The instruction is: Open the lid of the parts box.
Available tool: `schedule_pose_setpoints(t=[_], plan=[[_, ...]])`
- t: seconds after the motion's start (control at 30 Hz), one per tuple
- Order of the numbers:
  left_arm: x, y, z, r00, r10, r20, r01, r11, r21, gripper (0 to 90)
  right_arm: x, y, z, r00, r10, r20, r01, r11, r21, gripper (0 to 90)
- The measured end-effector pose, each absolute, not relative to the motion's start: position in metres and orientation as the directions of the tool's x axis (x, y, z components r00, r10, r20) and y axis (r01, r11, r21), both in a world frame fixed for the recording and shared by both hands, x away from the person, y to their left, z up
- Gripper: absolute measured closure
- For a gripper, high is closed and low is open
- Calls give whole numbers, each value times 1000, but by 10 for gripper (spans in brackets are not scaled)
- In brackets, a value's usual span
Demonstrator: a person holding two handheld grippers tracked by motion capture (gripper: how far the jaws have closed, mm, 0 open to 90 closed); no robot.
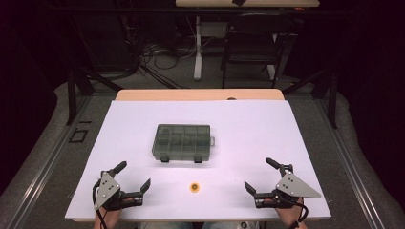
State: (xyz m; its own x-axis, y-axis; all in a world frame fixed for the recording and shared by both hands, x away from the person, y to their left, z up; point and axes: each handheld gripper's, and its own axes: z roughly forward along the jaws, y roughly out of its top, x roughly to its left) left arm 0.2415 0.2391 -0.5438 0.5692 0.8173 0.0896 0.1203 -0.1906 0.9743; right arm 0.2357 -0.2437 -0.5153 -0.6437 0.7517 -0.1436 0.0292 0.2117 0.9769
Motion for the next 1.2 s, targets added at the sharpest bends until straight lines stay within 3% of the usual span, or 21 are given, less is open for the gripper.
schedule_pose_setpoints(t=[0.73,1.2], plan=[[243,239,-545,566,821,75,158,-197,968,2,240,-237,-516,-643,754,-135,75,238,968,0],[252,235,-538,565,819,102,133,-212,968,2,256,-226,-514,-675,725,-134,93,264,960,0]])
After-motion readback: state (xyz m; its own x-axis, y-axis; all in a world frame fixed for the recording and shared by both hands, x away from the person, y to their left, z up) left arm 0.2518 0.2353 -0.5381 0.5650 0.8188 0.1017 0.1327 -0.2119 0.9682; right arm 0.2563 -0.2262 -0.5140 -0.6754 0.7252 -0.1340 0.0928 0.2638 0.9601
